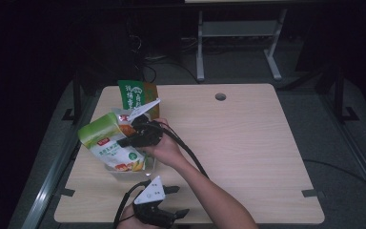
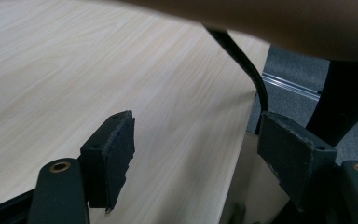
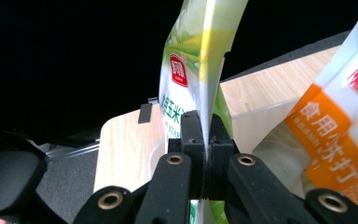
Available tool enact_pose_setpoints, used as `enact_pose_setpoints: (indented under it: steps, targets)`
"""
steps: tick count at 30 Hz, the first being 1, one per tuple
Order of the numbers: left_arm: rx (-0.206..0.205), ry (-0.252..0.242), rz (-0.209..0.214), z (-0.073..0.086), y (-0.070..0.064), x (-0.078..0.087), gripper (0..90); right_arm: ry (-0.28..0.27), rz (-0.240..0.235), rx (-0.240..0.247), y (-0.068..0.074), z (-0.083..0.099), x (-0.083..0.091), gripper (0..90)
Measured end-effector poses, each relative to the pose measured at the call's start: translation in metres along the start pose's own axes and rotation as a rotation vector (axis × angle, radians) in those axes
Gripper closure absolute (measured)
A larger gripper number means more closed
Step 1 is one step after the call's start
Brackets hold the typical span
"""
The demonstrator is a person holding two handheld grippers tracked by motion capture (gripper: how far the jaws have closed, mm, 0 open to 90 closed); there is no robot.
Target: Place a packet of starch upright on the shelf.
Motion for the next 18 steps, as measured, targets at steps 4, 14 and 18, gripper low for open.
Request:
enact_pose_setpoints:
  steps: [4,14,18]
  targets:
    - [0.003,0.001,0.001,0.000,-0.002,-0.001,27.2,-0.006,-0.002,-0.022,-0.007,0.013,-0.005,89.0]
    - [0.011,0.003,-0.001,0.000,-0.001,-0.002,27.2,0.042,0.027,0.007,-0.009,0.035,0.001,86.8]
    - [0.021,-0.005,-0.002,-0.001,0.000,-0.002,27.2,0.071,0.043,0.025,-0.010,0.038,0.005,86.9]
Point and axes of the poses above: each handheld gripper's, and its own axes: x roughly backward along the jaws, z roughly out of its underside, y roughly to its left, the point moved 10 cm from there along -x, roughly forward along the jaws, and after that the axes turned 8 degrees about -z, right-handed, at the moved point
